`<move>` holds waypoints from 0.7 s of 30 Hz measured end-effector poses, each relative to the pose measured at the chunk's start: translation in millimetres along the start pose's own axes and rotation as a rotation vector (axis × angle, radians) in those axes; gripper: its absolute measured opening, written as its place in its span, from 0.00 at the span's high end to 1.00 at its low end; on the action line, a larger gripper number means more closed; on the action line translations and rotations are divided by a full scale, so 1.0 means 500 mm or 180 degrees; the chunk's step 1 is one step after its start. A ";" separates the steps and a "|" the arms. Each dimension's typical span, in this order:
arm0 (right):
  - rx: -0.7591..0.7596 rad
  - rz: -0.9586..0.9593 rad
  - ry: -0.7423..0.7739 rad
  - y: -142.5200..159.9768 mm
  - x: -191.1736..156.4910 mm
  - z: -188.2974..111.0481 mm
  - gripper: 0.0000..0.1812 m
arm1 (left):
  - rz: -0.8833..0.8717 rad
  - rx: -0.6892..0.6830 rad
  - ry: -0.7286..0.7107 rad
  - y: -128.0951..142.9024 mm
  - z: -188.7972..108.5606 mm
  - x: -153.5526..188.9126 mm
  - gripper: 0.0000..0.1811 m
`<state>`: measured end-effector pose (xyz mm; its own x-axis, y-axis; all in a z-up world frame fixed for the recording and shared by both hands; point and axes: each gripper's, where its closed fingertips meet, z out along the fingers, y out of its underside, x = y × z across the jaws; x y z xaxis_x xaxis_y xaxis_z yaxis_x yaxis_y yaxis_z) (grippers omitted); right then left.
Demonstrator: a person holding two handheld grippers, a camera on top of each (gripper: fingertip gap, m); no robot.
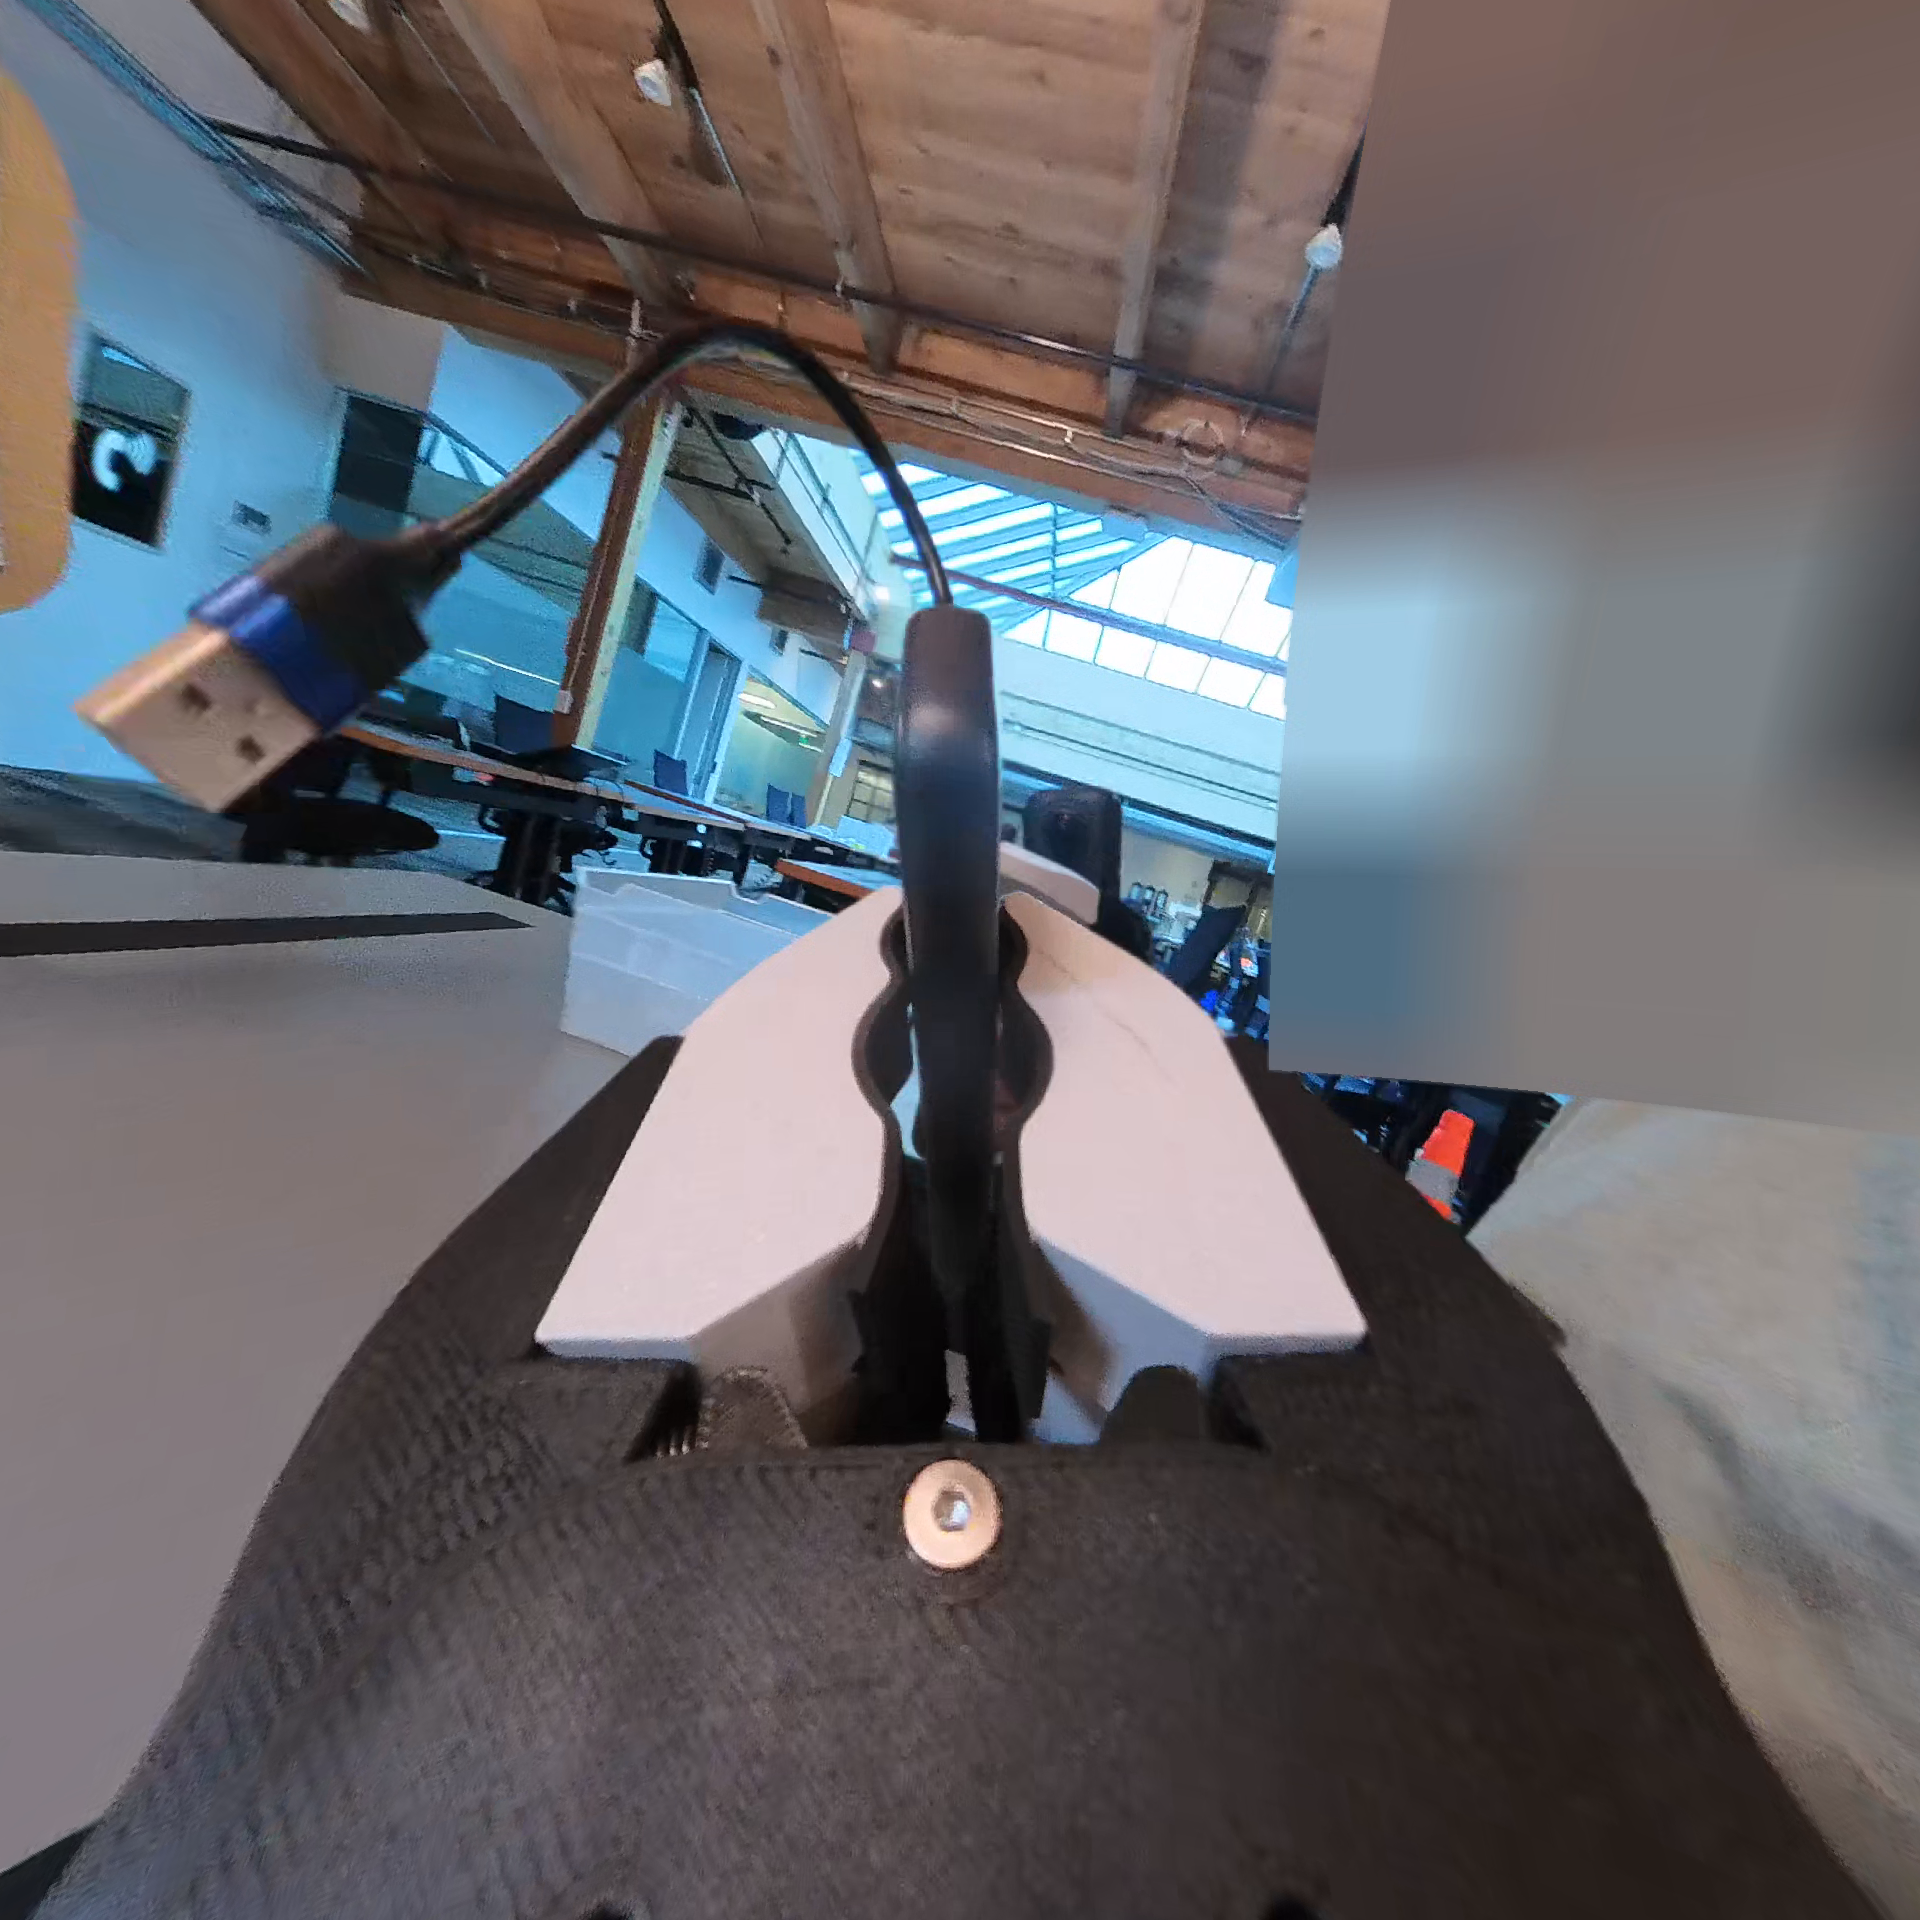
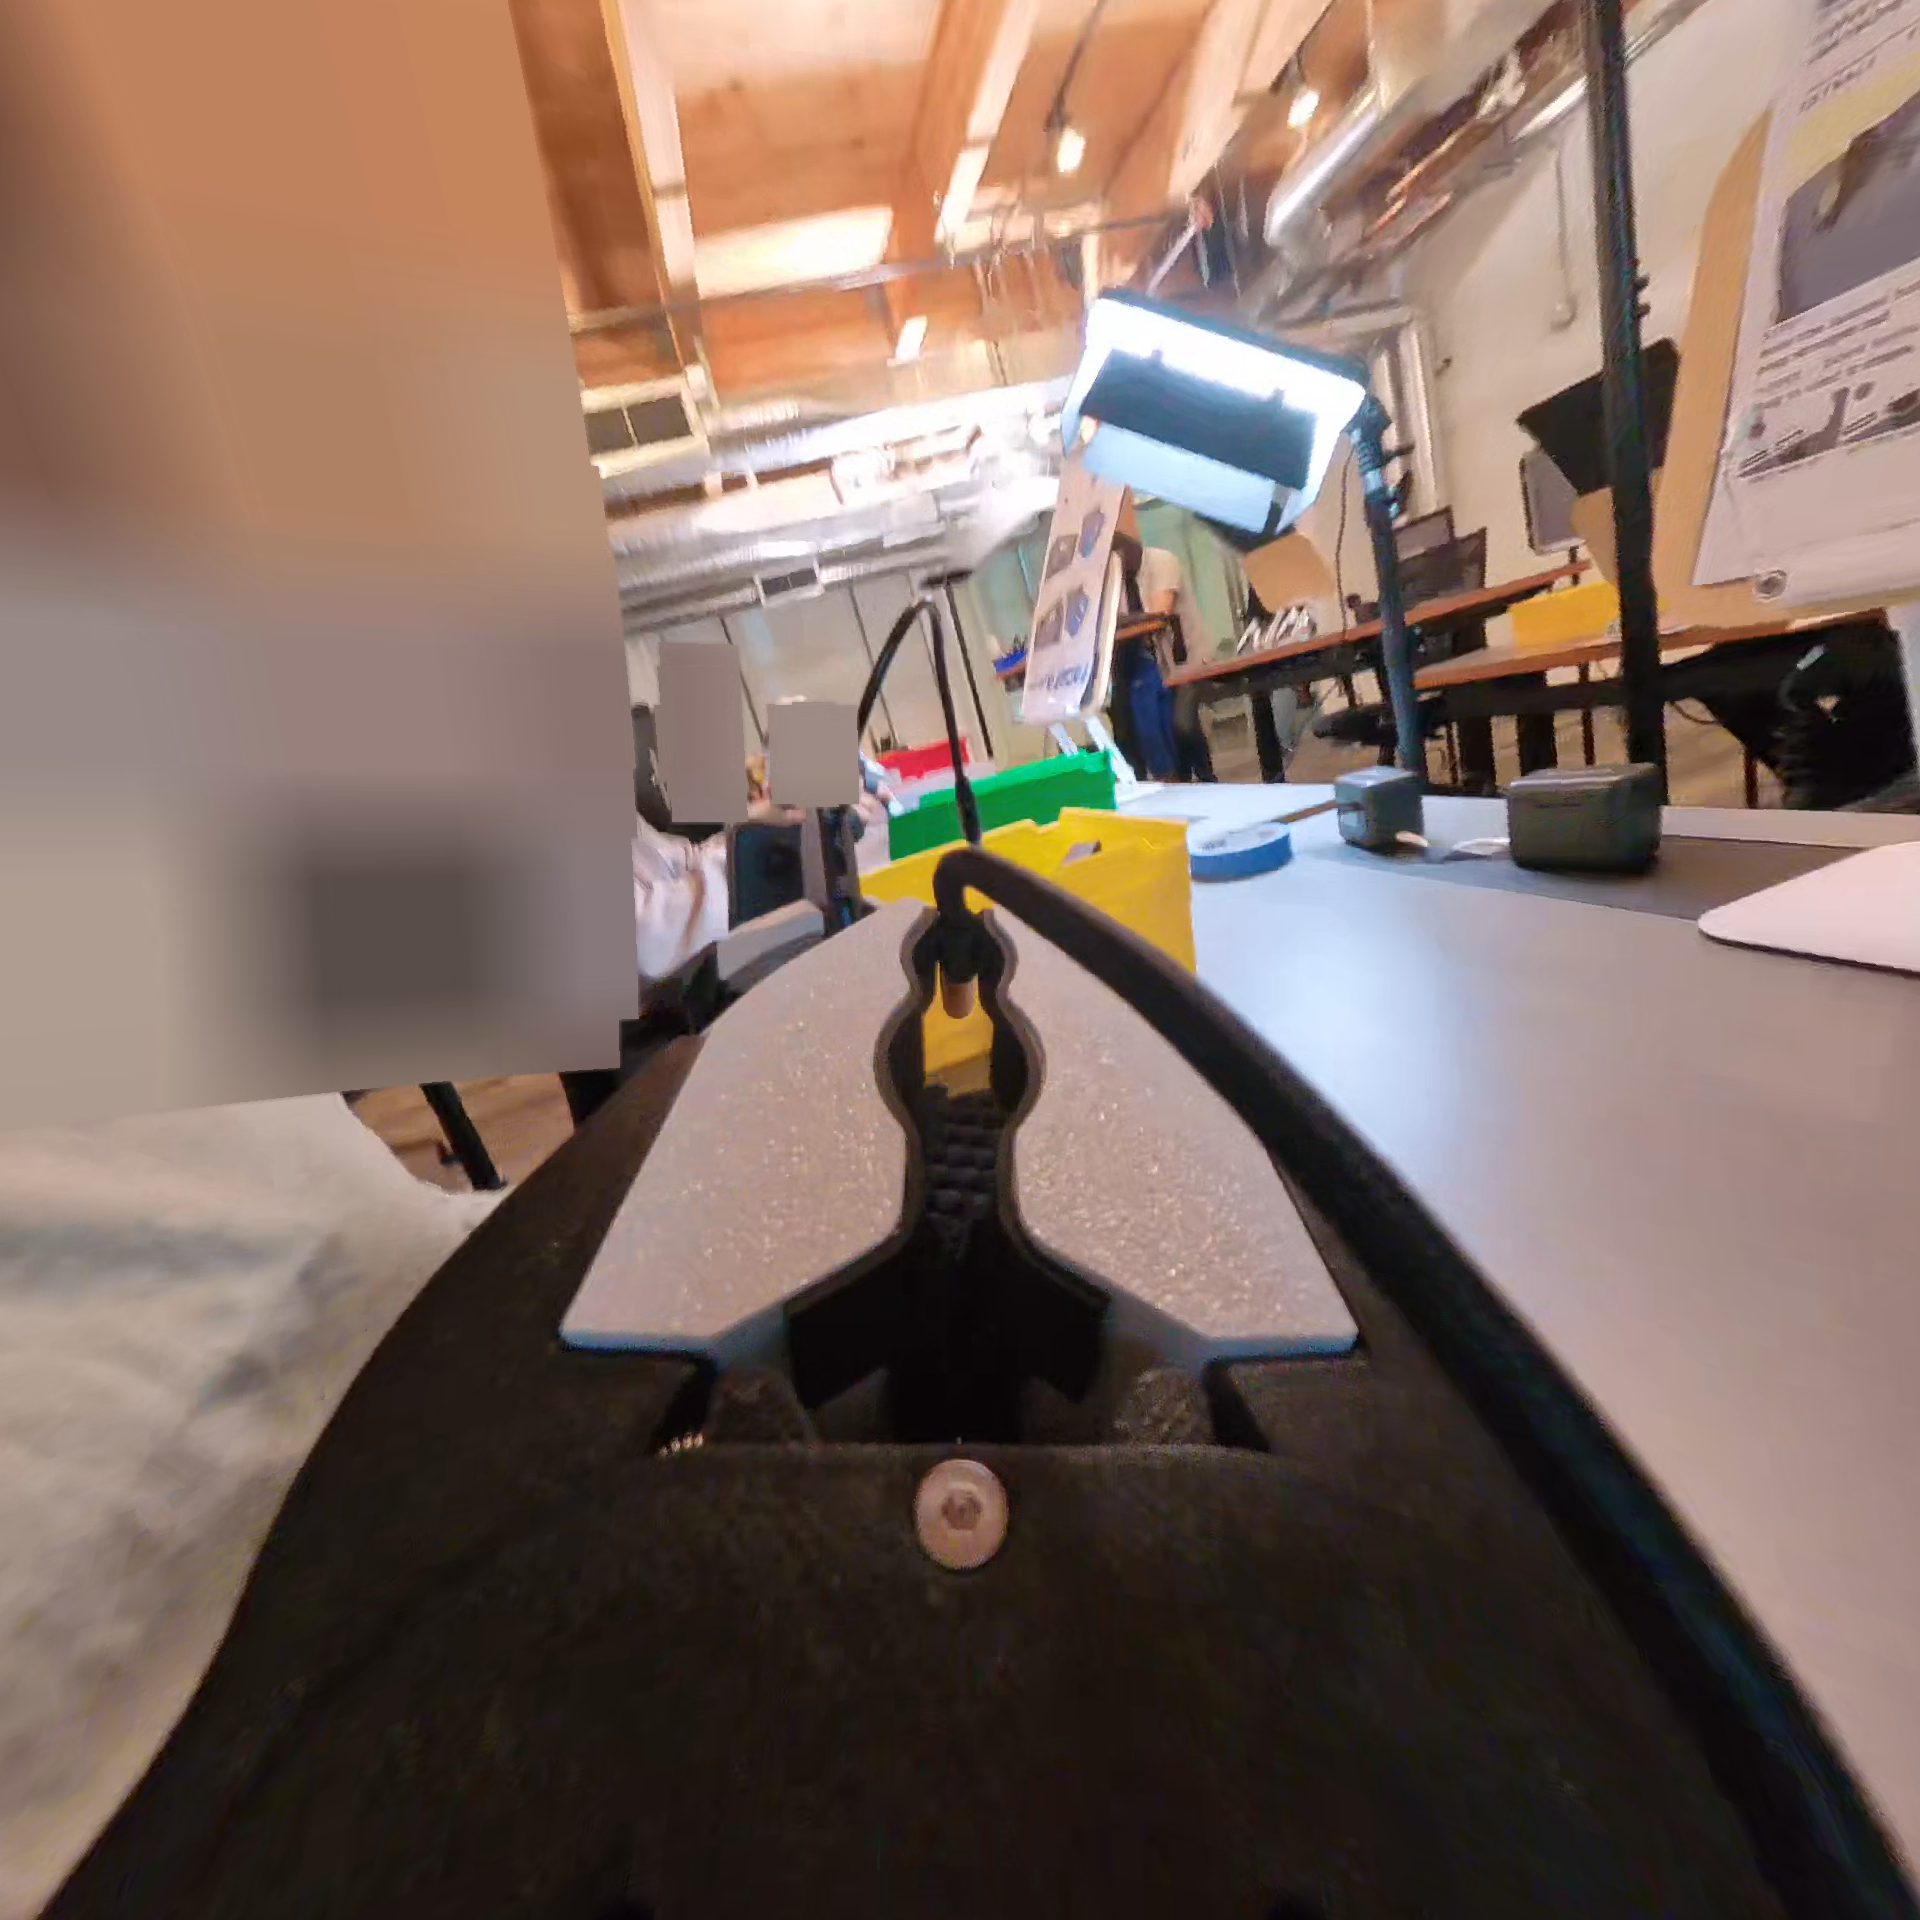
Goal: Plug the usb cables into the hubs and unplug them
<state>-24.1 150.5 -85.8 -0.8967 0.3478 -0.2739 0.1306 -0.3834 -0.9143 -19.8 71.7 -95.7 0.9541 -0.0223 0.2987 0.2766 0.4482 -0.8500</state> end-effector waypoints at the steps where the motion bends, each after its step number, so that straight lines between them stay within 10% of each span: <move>1: -0.0146 -0.0068 -0.0029 0.004 -0.006 0.005 0.96 | -0.0017 -0.0018 0.0038 0.005 0.004 0.005 0.93; 6: -0.1564 -0.0538 -0.0167 0.025 -0.039 0.005 0.96 | 0.0249 -0.0093 0.0129 0.011 0.008 0.023 0.93; 11: -0.2023 -0.1048 0.0188 -0.112 -0.032 -0.071 0.96 | 0.0058 -0.0115 0.0109 0.016 0.010 0.017 0.93; 15: -0.2097 -0.0866 0.0478 -0.171 -0.002 -0.168 0.96 | 0.0097 -0.0163 0.0090 0.020 0.012 0.016 0.93; 21: -0.3136 0.0010 0.1767 -0.060 0.146 -0.412 0.96 | 0.0099 -0.0249 0.0072 0.031 0.016 0.015 0.93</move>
<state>-6.4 363.7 -139.8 -0.6159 0.7741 -0.1466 0.6291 0.3712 -0.6829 -9.3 85.7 -103.2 0.9645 -0.0300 0.2625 0.2541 0.3778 -0.8903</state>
